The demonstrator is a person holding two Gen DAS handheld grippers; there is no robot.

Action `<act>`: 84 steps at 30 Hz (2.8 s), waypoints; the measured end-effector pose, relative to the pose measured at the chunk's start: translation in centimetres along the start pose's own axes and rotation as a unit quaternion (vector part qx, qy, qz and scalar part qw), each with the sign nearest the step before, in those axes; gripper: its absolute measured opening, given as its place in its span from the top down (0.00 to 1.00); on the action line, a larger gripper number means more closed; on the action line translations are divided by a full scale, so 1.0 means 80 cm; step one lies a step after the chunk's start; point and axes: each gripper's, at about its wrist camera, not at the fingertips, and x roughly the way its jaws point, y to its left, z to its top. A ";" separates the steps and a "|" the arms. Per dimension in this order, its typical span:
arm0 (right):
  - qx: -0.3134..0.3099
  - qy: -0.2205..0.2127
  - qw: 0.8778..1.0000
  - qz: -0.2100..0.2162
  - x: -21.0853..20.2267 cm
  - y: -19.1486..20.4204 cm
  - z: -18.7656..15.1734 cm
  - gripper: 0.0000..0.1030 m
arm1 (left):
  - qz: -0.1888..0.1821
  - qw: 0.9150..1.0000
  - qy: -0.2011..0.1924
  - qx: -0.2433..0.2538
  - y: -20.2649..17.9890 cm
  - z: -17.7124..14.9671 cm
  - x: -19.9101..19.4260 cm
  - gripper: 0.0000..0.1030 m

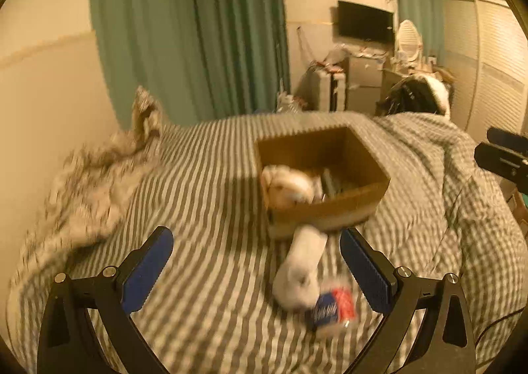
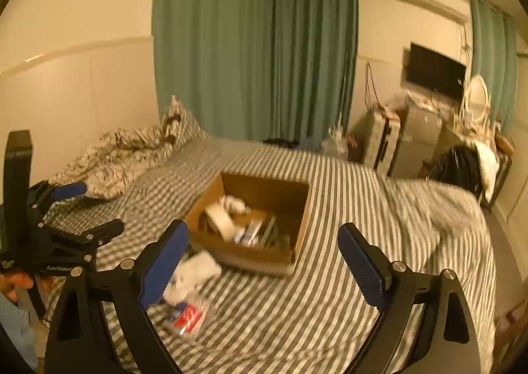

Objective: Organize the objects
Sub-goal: 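Withdraw both tools from the box toward the sock and cup, then grasp the clear red-labelled cup with the right tool while the left tool grasps the white sock, then carry cup and sock over the box and open both tools to drop them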

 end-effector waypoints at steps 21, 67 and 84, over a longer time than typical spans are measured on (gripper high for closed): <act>0.029 0.222 0.974 0.038 0.208 0.112 -0.194 0.11 | 0.075 0.994 0.069 -0.041 0.016 -0.123 0.054 0.00; 0.011 0.125 0.992 0.007 0.124 -0.014 -0.175 0.41 | -0.045 0.990 0.132 -0.008 -0.101 -0.097 0.145 0.51; -0.064 -0.032 0.997 -0.001 0.025 0.002 -0.012 0.41 | -0.045 0.998 -0.046 0.001 -0.061 0.079 0.026 0.52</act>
